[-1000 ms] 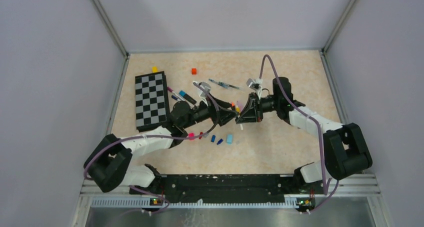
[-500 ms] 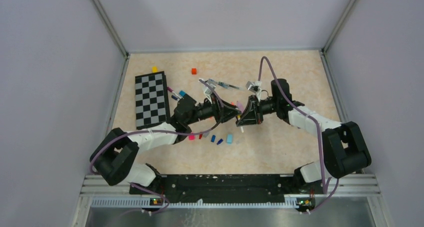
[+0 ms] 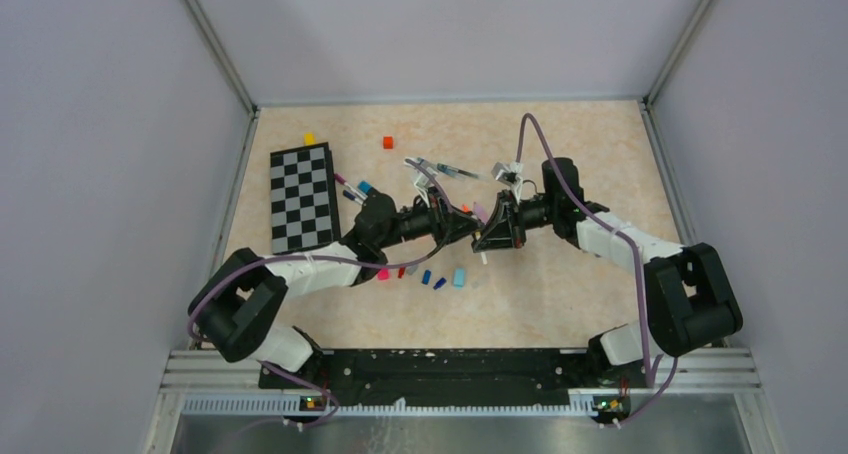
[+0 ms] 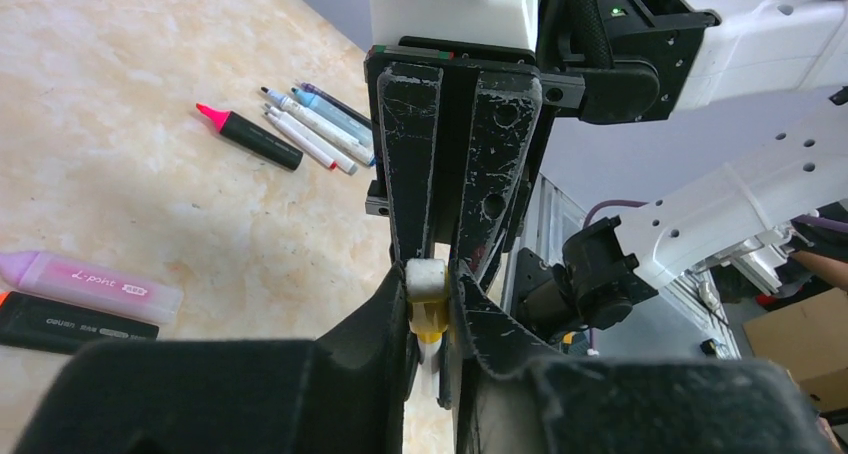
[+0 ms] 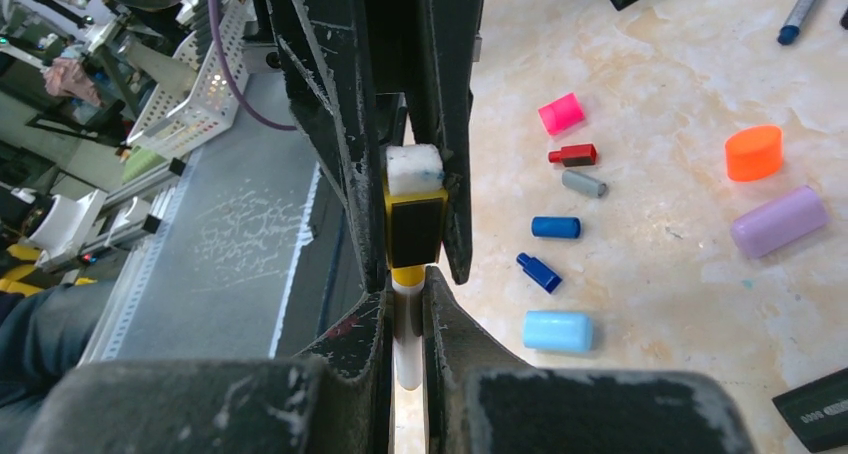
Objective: Open the pen caps
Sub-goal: Open the pen cap from the pen.
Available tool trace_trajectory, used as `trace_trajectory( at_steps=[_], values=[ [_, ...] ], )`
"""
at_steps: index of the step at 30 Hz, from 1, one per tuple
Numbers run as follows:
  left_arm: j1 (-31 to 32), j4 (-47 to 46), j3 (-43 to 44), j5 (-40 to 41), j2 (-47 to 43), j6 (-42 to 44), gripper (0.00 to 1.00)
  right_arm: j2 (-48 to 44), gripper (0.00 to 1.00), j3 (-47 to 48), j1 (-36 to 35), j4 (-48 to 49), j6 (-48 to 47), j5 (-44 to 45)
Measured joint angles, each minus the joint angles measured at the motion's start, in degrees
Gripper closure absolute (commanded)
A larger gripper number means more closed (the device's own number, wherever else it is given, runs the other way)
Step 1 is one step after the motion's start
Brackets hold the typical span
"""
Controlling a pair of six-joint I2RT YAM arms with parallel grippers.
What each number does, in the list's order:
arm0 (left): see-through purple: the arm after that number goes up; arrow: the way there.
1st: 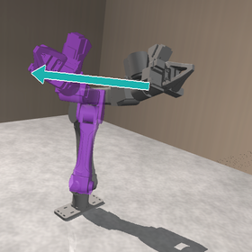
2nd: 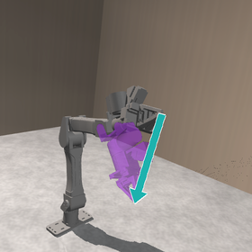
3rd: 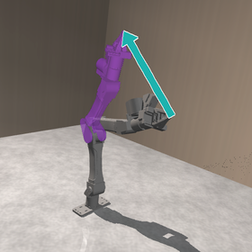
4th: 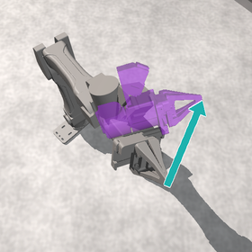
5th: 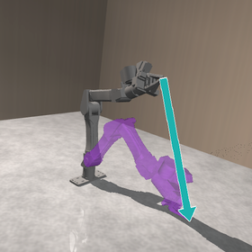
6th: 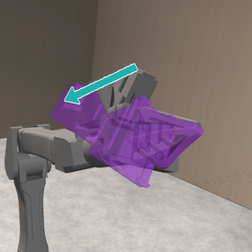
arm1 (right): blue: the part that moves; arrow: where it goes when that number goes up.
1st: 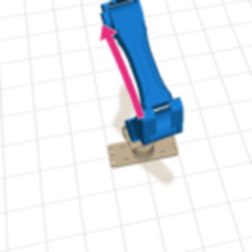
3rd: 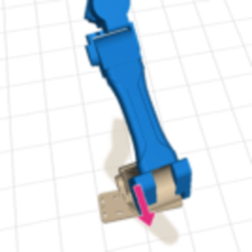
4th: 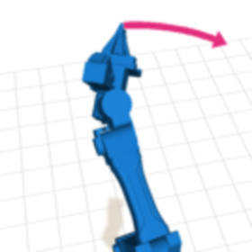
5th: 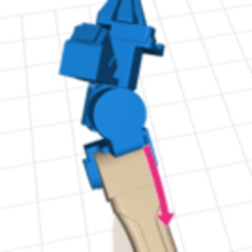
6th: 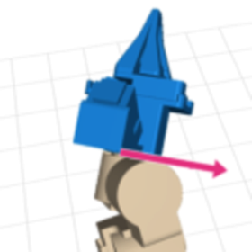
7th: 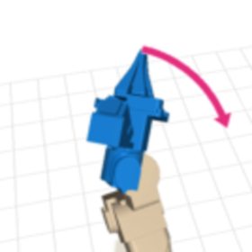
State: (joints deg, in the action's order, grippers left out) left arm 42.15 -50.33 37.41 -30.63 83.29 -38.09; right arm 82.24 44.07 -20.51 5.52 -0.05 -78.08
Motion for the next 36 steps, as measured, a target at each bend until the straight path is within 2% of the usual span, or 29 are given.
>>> trace_trajectory(
  at_steps=[2, 3, 9, 16, 19, 22, 25, 30, 32, 36],
  values=[
    [0.0, -0.2, 0.13, -0.07, 0.48, -0.42, 0.99, 0.0, 1.0, 0.0, 0.0, -0.02, -0.22, 0.24],
    [0.0, -0.2, 0.24, -0.09, 0.61, -0.66, 1.0, 0.02, 1.0, 0.0, 0.0, -0.04, -0.39, 0.48],
    [-0.46, 1.18, 0.55, 1.09, 0.09, -0.74, 1.0, 0.07, 1.0, 0.04, 0.0, -0.02, -0.81, 0.85],
    [-4.2, 9.92, 2.89, 3.13, -5.68, -0.04, 1.0, 1.86, 1.0, 5.03, -2.08, 2.38, -0.87, 3.45],
    [-9.29, 10.25, 6.34, 9.9, -7.98, 0.13, 1.0, 3.02, 1.0, 5.68, -3.61, 0.72, -1.44, 3.21],
    [-16.02, 6.54, 9.49, 17.22, -11.08, -0.44, 1.0, 5.77, 1.0, 5.53, -5.14, -3.34, -2.84, 3.08],
    [-17.16, 3.48, 9.35, 20.5, -15.06, -1.01, 1.0, 6.93, 1.0, 5.53, -5.35, -8.02, -4.7, 4.57],
    [-16.87, 3.04, 5.35, 19.93, -18.73, -1.01, 1.0, 6.93, 1.0, 5.9, -4.63, -12.04, -7.43, 15.47],
    [-16.87, 5.46, 2.95, 19.34, -19.56, -0.94, 1.0, 6.86, 1.0, 5.95, -3.41, -12.44, -7.67, 21.59],
    [-16.87, 15.98, -1.33, 19.56, -20.85, -1.11, 1.0, 6.86, 1.0, 5.95, 0.63, -12.33, -7.23, 33.07]
  ],
)
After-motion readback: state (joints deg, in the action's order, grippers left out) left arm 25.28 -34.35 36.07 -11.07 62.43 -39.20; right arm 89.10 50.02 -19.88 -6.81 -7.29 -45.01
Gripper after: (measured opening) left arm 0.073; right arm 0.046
